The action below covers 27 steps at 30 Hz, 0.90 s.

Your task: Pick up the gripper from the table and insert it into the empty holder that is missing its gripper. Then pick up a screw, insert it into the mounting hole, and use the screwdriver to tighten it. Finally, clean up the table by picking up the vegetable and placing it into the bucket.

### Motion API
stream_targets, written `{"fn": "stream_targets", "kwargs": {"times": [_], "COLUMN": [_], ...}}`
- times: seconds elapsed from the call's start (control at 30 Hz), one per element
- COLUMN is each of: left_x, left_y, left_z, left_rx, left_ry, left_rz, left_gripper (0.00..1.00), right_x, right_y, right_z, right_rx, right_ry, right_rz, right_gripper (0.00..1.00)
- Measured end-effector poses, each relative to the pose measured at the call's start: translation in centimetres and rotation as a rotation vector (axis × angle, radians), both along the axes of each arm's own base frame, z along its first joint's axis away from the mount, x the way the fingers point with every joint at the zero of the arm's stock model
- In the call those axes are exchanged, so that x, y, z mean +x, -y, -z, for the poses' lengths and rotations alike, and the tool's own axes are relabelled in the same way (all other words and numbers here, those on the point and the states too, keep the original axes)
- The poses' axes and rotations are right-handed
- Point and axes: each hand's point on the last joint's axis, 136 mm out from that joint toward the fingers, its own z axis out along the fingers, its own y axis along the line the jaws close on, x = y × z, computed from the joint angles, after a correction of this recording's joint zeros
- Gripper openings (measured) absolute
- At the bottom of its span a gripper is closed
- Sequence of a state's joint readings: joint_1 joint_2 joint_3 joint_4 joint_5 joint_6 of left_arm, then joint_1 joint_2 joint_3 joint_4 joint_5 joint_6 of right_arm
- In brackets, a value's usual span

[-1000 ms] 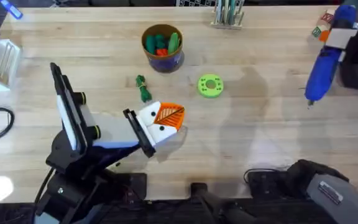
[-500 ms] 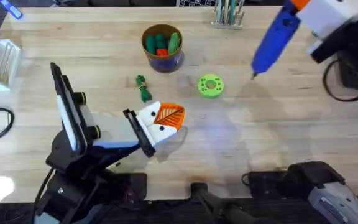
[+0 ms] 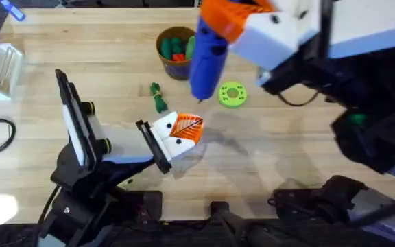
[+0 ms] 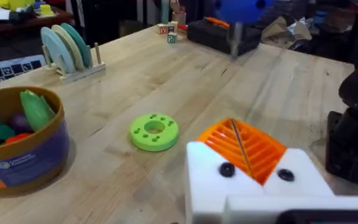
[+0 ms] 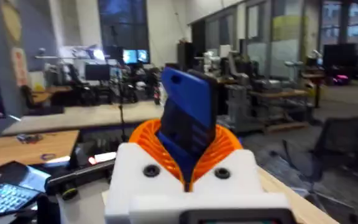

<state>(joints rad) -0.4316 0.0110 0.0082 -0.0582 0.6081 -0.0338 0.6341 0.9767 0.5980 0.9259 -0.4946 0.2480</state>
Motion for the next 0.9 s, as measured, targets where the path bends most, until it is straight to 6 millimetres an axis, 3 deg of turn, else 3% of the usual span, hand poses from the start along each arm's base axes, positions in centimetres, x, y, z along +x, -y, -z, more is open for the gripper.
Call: {"fn": "stream_targets", "kwargs": {"times": [0.33,0.9], "left_x": [0.0,0.0], "left_y": [0.0,0.0], "left_z": [0.0,0.0], "left_rx": [0.0,0.0], "left_ry": [0.0,0.0], "left_rz": [0.0,0.0], "left_gripper": [0.006,0.006], "right_x": [-1.0,-1.6], "right_y": [-4.4,-6.1], "right_z": [1.6,3.1], "right_rx": [0.027,0.003], "right_ry": [0.025,-0.023], "right_rz": [-0.122,-0.173], "right_gripper": [0.022,0.022]}}
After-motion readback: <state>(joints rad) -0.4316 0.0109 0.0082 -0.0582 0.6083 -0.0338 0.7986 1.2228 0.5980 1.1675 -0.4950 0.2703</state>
